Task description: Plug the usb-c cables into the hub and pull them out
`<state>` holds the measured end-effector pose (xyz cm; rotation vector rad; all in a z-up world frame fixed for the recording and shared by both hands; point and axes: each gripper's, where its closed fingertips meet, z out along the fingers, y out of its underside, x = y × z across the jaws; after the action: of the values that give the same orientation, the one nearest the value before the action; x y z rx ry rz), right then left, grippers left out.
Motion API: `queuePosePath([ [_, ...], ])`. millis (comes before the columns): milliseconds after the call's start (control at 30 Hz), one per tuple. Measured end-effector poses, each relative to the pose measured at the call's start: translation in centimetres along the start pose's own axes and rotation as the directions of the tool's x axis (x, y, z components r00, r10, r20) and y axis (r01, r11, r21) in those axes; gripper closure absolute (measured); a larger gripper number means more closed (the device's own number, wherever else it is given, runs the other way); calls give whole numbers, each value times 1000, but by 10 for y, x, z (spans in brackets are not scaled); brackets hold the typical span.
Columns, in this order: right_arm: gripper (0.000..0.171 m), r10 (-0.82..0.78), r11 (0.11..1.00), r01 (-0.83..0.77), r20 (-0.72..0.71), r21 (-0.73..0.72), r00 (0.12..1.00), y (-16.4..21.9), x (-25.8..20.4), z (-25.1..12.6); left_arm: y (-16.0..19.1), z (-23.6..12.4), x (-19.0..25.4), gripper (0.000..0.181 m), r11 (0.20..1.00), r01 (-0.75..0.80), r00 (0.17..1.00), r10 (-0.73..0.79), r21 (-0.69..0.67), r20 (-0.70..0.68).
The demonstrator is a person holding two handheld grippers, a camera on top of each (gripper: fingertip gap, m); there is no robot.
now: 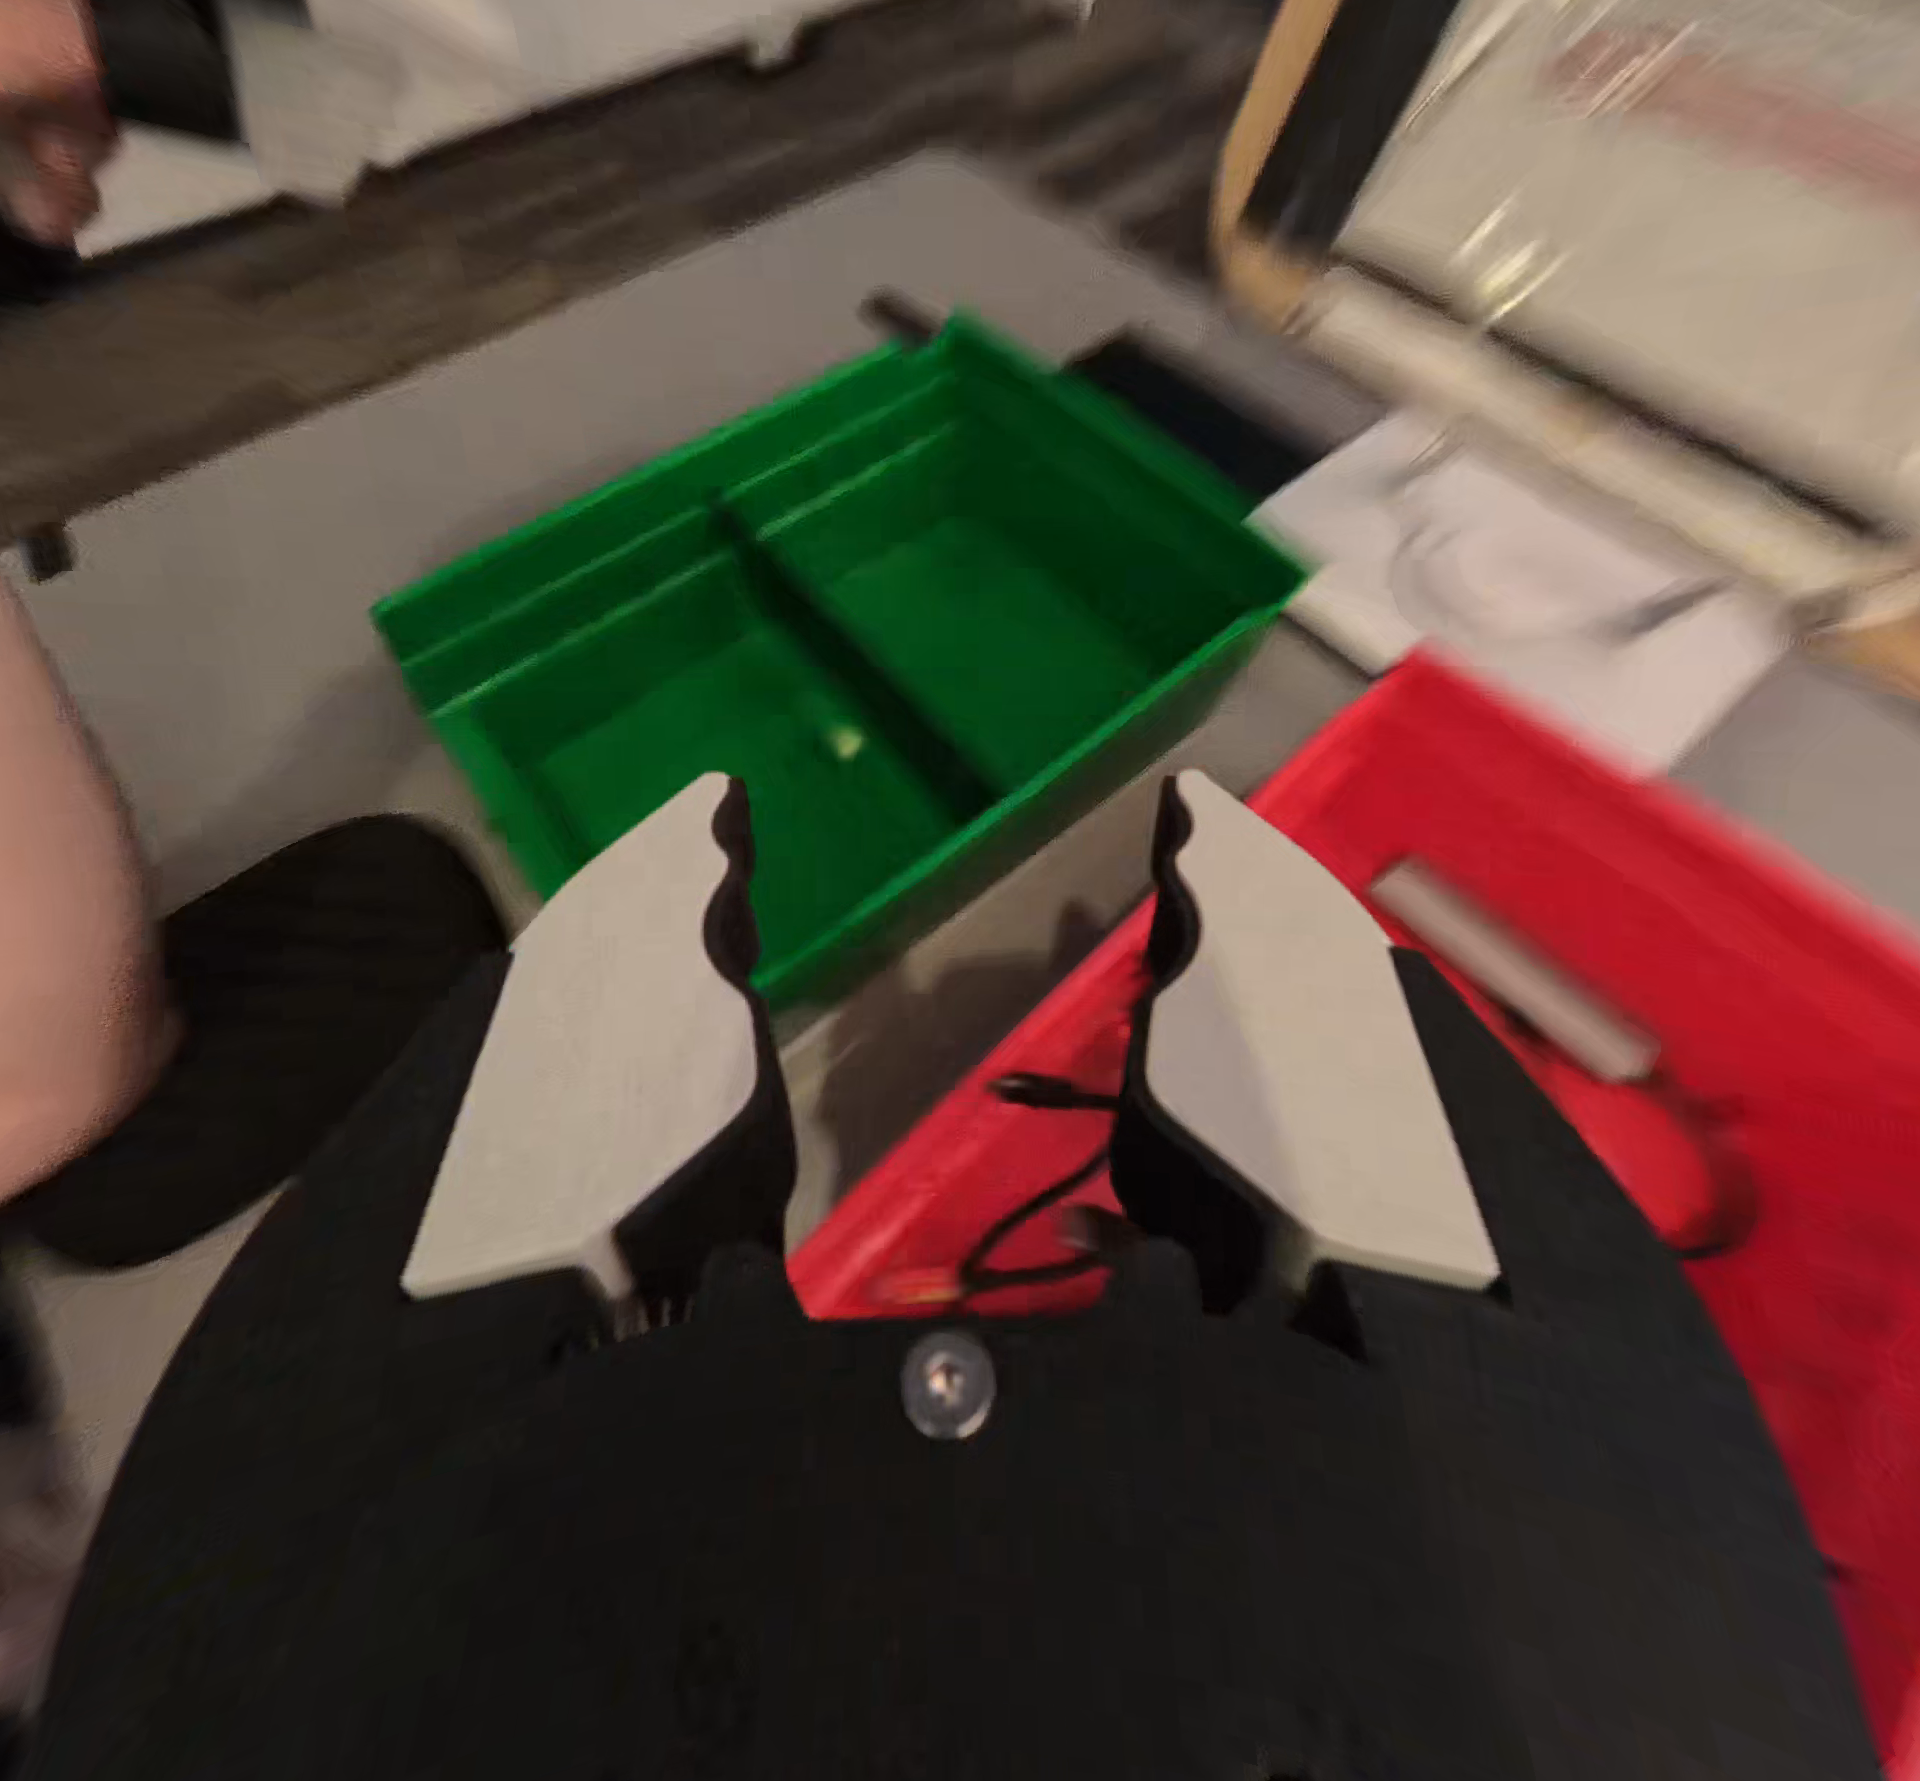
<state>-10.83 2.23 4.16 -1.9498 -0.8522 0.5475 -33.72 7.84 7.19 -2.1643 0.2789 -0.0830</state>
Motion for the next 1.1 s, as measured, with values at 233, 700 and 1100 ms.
queuePosePath([
  [233, 108, 137, 933, -208, -243, -295, 960, 48, -7, 67, -52, -37, 5, 117, 927, -91, 985, 31, 364, 170],
  [700, 123, 281, 704, -437, -345, -561, 896, 113, -13, 115, -59, -41, 37, 116, 904, -133, 990, 102, 406, 98],
  [1100, 157, 328, 669, -485, -361, -564, 873, 127, 1, 133, -56, -45, 39, 119, 909, -115, 993, 108, 401, 41],
])
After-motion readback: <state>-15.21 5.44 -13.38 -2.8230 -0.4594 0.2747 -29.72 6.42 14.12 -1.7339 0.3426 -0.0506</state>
